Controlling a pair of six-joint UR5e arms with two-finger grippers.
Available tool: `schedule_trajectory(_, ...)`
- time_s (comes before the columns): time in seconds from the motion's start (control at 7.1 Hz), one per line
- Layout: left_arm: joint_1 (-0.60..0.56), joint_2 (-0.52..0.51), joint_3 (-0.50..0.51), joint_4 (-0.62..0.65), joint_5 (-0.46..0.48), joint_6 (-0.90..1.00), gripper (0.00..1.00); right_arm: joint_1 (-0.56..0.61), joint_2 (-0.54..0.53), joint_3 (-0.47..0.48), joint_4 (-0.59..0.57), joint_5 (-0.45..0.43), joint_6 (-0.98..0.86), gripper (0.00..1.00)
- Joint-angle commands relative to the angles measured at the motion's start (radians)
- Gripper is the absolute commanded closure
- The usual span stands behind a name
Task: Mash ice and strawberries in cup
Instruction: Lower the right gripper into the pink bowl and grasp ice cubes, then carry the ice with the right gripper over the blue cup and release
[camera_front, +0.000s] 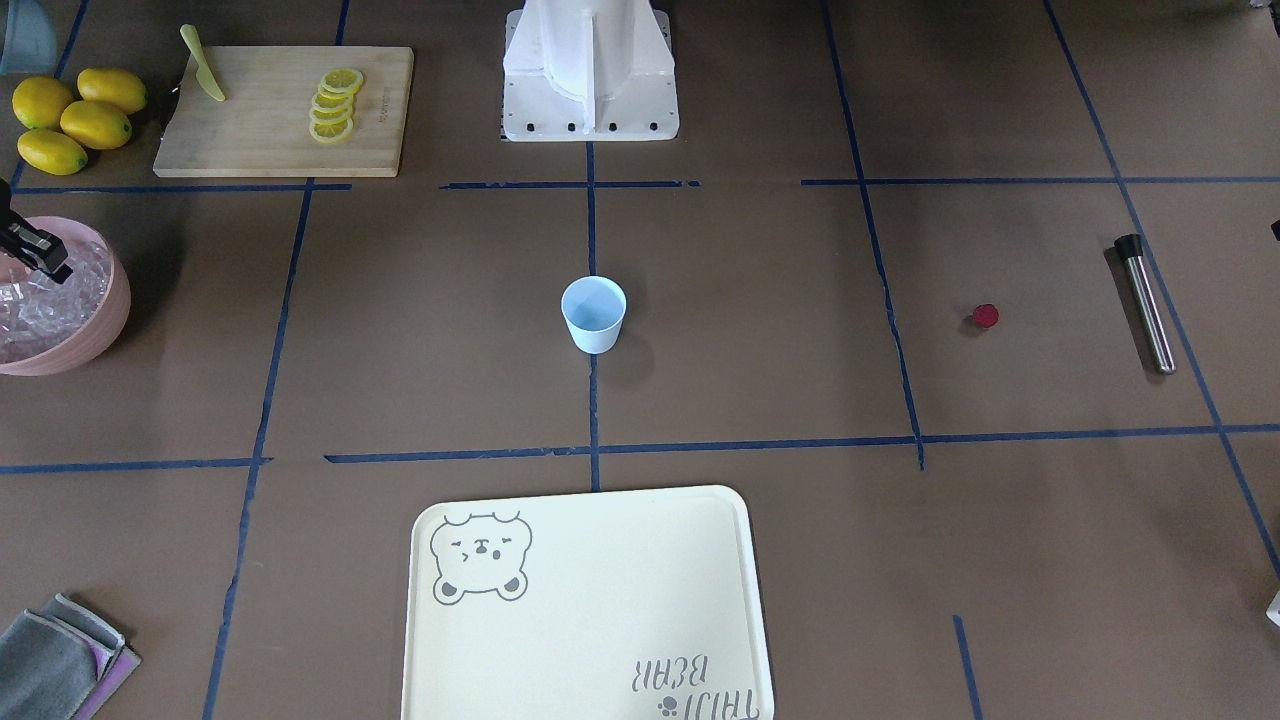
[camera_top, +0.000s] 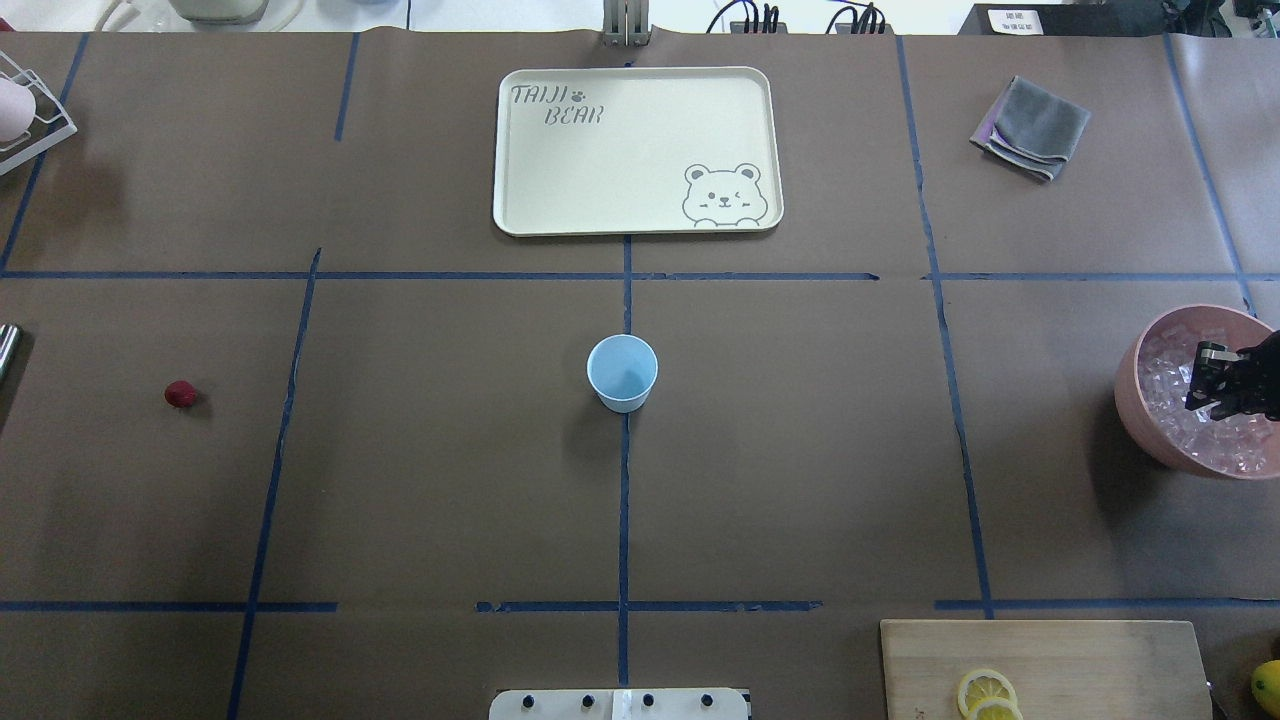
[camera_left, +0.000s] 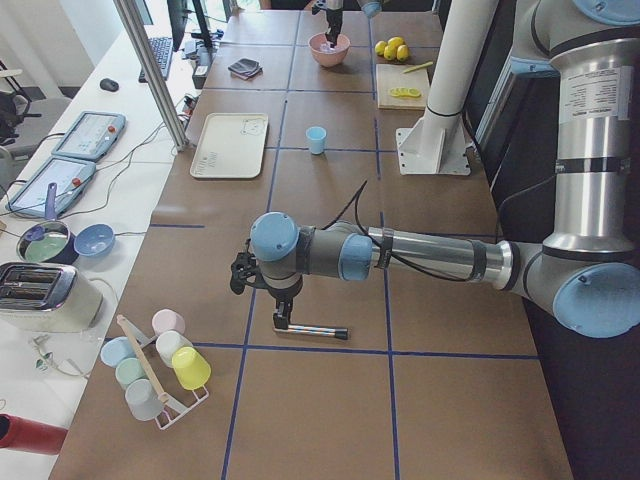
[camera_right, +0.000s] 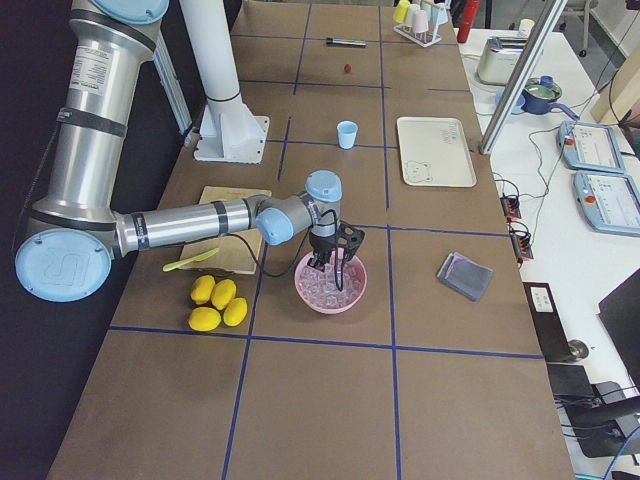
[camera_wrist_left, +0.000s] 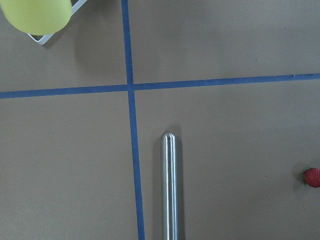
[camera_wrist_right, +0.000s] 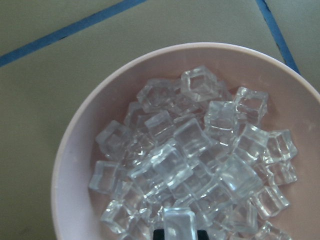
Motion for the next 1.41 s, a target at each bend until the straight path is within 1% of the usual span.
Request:
schedule_trajectory(0.0,0.0,0.0,-0.003,0.0,0.0,0.0,0.0,0.001,0.025,0.112,-0.012,0.009,0.003,1.0)
schedule_trajectory(0.14,0.0,0.0,-0.001,-0.001,0.0,0.0,0.0,0.001,0.086,0.138,-0.015,0.017,0.082,1.0)
schedule_trajectory(0.28,0.0,0.0,-0.001,-0.003,0.0,0.0,0.0,-0.004,0.181,0.143,-0.017,0.043,0.221,1.0)
schedule_trajectory(0.42,0.0,0.0,-0.001,-0.003,0.0,0.002,0.0,-0.05,0.284,0.142,-0.018,0.049,0.371,0.99)
schedule_trajectory(0.56,0.002,0.0,-0.001,-0.006,0.0,0.006,0.0,-0.13,0.394,0.133,-0.018,0.044,0.532,0.99)
schedule_trajectory(0.7,0.0,0.0,-0.001,-0.006,-0.002,0.005,0.0,-0.213,0.53,0.098,-0.052,0.028,0.675,0.99)
schedule_trajectory(0.84,0.003,-0.003,-0.003,-0.009,-0.002,0.005,0.0,-0.275,0.69,0.041,-0.146,-0.039,0.741,0.98)
schedule_trajectory(0.99,0.006,-0.003,0.0,-0.047,0.0,0.003,0.0,-0.35,0.785,-0.004,-0.19,-0.134,0.791,0.98)
schedule_trajectory(1.13,0.017,-0.002,0.002,-0.09,-0.002,0.003,0.0,-0.401,0.846,-0.048,-0.187,-0.191,0.859,0.98)
schedule_trajectory(1.27,0.02,-0.002,-0.001,-0.106,-0.002,0.005,0.0,-0.432,0.921,-0.121,-0.186,-0.219,0.88,0.98)
